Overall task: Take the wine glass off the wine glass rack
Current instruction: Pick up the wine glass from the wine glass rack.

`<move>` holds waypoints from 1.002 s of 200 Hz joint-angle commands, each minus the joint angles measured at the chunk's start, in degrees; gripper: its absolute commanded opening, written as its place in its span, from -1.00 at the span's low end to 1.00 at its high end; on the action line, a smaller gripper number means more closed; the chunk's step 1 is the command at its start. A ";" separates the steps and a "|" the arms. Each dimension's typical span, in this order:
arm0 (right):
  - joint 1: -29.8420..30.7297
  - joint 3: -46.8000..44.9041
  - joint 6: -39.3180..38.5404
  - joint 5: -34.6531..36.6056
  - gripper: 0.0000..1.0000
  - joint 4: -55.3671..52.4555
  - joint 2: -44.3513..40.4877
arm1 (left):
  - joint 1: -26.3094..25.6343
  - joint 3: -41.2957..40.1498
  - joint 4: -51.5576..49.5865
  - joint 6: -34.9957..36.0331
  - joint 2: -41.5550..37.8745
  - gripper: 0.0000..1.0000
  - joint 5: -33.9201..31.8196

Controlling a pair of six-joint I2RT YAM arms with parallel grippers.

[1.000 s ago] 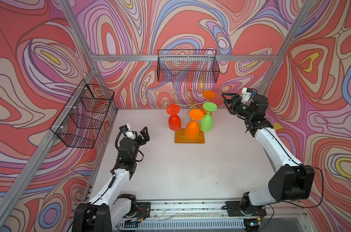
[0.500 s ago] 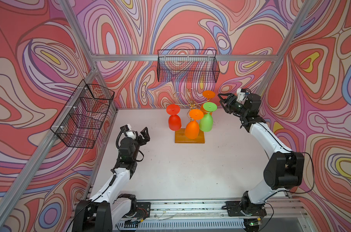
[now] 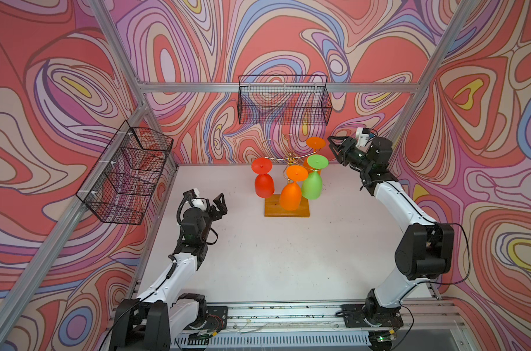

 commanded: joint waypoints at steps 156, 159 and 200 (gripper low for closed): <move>2.39 3.68 0.80 0.50 -0.35 1.64 2.76 | -0.19 0.50 0.91 1.07 -0.30 0.87 -0.53; 2.45 3.76 0.78 0.44 -0.36 1.64 2.74 | -0.19 0.47 0.99 1.07 -0.29 0.87 -0.60; 2.53 3.68 0.82 0.52 -0.47 1.82 2.77 | -0.21 0.27 0.96 1.14 -0.39 0.87 -0.72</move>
